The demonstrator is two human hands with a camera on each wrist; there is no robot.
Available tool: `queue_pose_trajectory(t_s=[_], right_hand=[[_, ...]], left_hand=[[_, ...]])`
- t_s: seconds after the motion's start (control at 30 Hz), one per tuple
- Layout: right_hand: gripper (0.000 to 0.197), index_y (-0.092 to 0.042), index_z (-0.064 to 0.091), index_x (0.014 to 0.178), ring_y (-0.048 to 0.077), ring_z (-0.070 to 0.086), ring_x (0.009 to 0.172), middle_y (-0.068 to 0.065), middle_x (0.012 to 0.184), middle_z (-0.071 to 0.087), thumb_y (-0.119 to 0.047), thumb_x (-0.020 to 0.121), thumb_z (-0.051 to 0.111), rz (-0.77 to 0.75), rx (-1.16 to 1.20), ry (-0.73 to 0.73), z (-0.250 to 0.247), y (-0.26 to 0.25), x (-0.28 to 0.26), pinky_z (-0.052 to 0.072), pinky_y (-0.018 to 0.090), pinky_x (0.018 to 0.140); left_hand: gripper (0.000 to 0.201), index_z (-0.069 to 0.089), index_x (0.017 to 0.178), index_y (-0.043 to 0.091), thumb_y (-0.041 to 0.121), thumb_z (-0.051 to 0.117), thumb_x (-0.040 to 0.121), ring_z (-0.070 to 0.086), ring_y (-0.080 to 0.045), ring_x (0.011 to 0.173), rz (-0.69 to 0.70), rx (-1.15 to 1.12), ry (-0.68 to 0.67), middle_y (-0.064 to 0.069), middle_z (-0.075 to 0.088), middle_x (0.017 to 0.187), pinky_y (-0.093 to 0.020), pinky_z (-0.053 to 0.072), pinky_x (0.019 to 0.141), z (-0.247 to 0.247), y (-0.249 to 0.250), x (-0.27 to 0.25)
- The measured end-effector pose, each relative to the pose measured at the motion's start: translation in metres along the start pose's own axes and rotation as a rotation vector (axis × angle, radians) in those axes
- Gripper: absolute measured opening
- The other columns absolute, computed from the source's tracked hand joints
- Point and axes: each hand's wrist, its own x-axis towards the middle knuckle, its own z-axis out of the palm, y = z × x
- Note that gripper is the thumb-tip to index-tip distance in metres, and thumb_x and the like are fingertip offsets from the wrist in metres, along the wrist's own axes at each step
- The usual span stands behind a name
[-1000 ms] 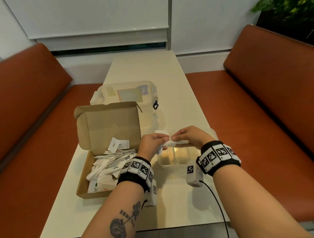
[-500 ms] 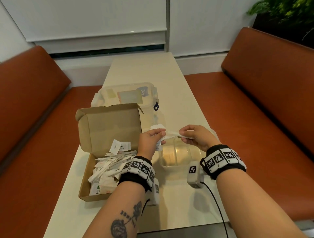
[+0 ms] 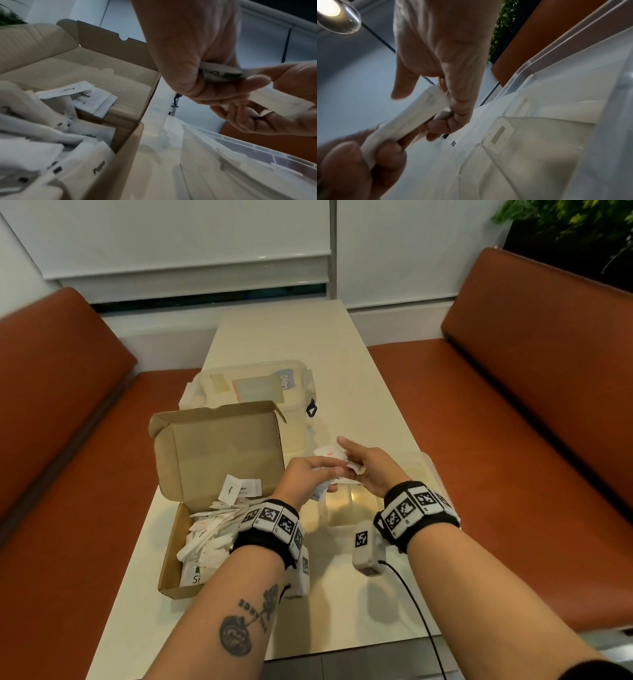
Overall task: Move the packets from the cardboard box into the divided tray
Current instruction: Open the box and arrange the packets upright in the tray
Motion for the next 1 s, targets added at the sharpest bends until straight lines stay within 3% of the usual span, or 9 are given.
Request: queue_pose_trajectory(t_s=[0.13, 0.2, 0.27, 0.33, 0.53, 0.67, 0.83, 0.9, 1.0], right_hand=[[0.02, 0.012, 0.065, 0.088, 0.019, 0.046, 0.062, 0.014, 0.069, 0.05, -0.008, 0.085, 0.065, -0.083, -0.164, 0.044, 0.001, 0.002, -0.001, 0.042, 0.023, 0.062], [0.016, 0.003, 0.06, 0.074, 0.014, 0.037, 0.056, 0.008, 0.062, 0.041, -0.007, 0.084, 0.066, -0.116, -0.14, 0.115, 0.001, 0.001, -0.002, 0.038, 0.021, 0.056], [0.029, -0.006, 0.053, 0.059, 0.013, 0.038, 0.055, 0.003, 0.057, 0.04, -0.008, 0.085, 0.067, -0.153, -0.115, 0.23, -0.002, 0.0, 0.0, 0.038, 0.02, 0.057], [0.03, -0.009, 0.054, 0.057, 0.013, 0.04, 0.057, 0.001, 0.057, 0.041, -0.009, 0.084, 0.067, -0.19, -0.076, 0.303, -0.004, -0.003, 0.0, 0.04, 0.021, 0.06], [0.016, 0.003, 0.064, 0.078, 0.01, 0.041, 0.056, 0.002, 0.06, 0.046, -0.012, 0.083, 0.069, -0.205, -0.173, 0.146, -0.001, -0.011, -0.006, 0.039, 0.018, 0.058], [0.023, 0.007, 0.071, 0.091, 0.012, 0.049, 0.064, 0.007, 0.076, 0.063, -0.013, 0.08, 0.072, -0.192, -0.299, 0.215, 0.01, -0.005, -0.005, 0.041, 0.02, 0.062], [0.02, 0.003, 0.071, 0.084, 0.006, 0.05, 0.062, 0.001, 0.072, 0.063, -0.016, 0.078, 0.075, -0.225, -0.368, 0.313, 0.014, 0.002, -0.001, 0.039, 0.02, 0.063], [0.025, 0.002, 0.072, 0.089, 0.007, 0.052, 0.068, 0.001, 0.08, 0.064, -0.02, 0.077, 0.077, -0.208, -0.383, 0.32, 0.014, 0.003, 0.001, 0.04, 0.021, 0.068], [0.016, -0.003, 0.071, 0.078, 0.011, 0.052, 0.066, 0.002, 0.072, 0.063, -0.019, 0.081, 0.072, -0.186, -0.333, 0.303, 0.017, 0.004, 0.001, 0.042, 0.023, 0.07]], left_hand=[[0.014, 0.076, 0.09, 0.014, 0.011, 0.076, 0.077, 0.069, -0.007, 0.076, 0.003, -0.005, -0.029, -0.003, 0.071, 0.099, -0.019, 0.055, 0.066, 0.001, 0.001, 0.0], [0.019, 0.075, 0.096, 0.016, 0.011, 0.076, 0.078, 0.069, -0.006, 0.073, 0.01, -0.046, -0.008, 0.0, 0.07, 0.101, -0.017, 0.055, 0.065, 0.002, 0.001, -0.001], [0.025, 0.072, 0.104, 0.015, 0.009, 0.074, 0.079, 0.069, -0.007, 0.072, 0.022, -0.089, 0.04, -0.001, 0.067, 0.106, -0.014, 0.053, 0.061, 0.002, -0.001, -0.001], [0.031, 0.068, 0.111, 0.01, 0.006, 0.072, 0.081, 0.068, -0.012, 0.08, 0.025, -0.127, 0.113, -0.008, 0.061, 0.116, -0.014, 0.053, 0.061, 0.002, -0.004, 0.001], [0.035, 0.055, 0.122, 0.012, 0.006, 0.063, 0.088, 0.067, -0.015, 0.081, 0.005, -0.167, 0.245, -0.013, 0.059, 0.12, -0.015, 0.052, 0.058, 0.004, -0.005, 0.012], [0.03, 0.057, 0.115, 0.013, 0.002, 0.062, 0.087, 0.065, -0.028, 0.091, -0.027, -0.282, 0.233, -0.015, 0.062, 0.11, -0.037, 0.056, 0.079, 0.008, 0.003, 0.018], [0.011, 0.059, 0.103, 0.02, 0.025, 0.056, 0.094, 0.063, -0.022, 0.098, -0.019, -0.282, 0.219, -0.008, 0.063, 0.112, -0.035, 0.055, 0.081, 0.01, 0.005, 0.018], [0.011, 0.06, 0.102, 0.019, 0.017, 0.06, 0.092, 0.06, -0.029, 0.111, 0.011, -0.256, 0.214, -0.015, 0.061, 0.121, -0.044, 0.049, 0.097, 0.011, 0.002, 0.016], [0.013, 0.06, 0.101, 0.016, 0.007, 0.059, 0.091, 0.058, -0.034, 0.115, 0.028, -0.24, 0.249, -0.018, 0.06, 0.123, -0.05, 0.044, 0.102, 0.009, 0.0, 0.015]])
